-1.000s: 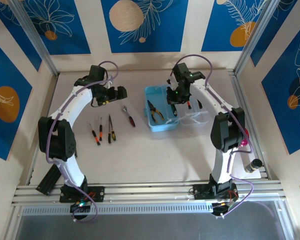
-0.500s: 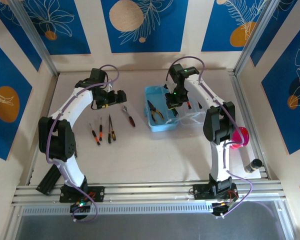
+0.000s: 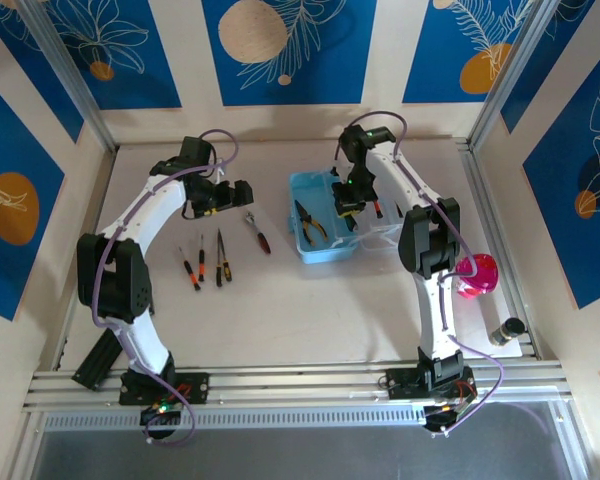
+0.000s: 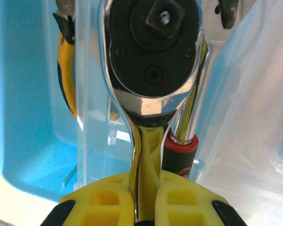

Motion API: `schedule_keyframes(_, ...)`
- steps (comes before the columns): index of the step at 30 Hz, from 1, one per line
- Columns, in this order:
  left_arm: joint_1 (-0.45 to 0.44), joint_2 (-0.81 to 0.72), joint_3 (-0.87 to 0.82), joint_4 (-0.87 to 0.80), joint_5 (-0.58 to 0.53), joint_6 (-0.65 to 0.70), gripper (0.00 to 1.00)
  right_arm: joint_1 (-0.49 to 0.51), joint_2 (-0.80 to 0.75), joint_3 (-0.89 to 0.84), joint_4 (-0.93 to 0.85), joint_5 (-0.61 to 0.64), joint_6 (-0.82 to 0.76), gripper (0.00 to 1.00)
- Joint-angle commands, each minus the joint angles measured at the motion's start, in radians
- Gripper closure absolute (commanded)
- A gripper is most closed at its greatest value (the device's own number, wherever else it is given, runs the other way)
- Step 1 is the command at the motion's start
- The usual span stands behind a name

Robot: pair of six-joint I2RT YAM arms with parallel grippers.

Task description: Pack the tool kit

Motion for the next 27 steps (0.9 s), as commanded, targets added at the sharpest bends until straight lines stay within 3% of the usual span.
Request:
schedule_keyframes(1,0.01,-0.016,-0.002,0.011,0.011,0.01,0.0,-0.02,0.018,0.06,-0.054,0.027,0.043,1.0)
schedule_keyframes(8,0.014,-0.011,-0.001,0.016,0.021,0.005,0.0,-0.018,0.034,0.115,-0.072,0.087,0.062,1.0)
schedule_keyframes(15,0.016,-0.003,0.001,0.021,0.032,-0.001,0.0,0.001,0.014,0.118,-0.018,0.009,0.081,1.0)
schedule_keyframes(27,0.016,0.004,0.0,0.025,0.044,-0.002,0.0,0.026,-0.02,-0.056,0.156,-0.015,0.186,1.0)
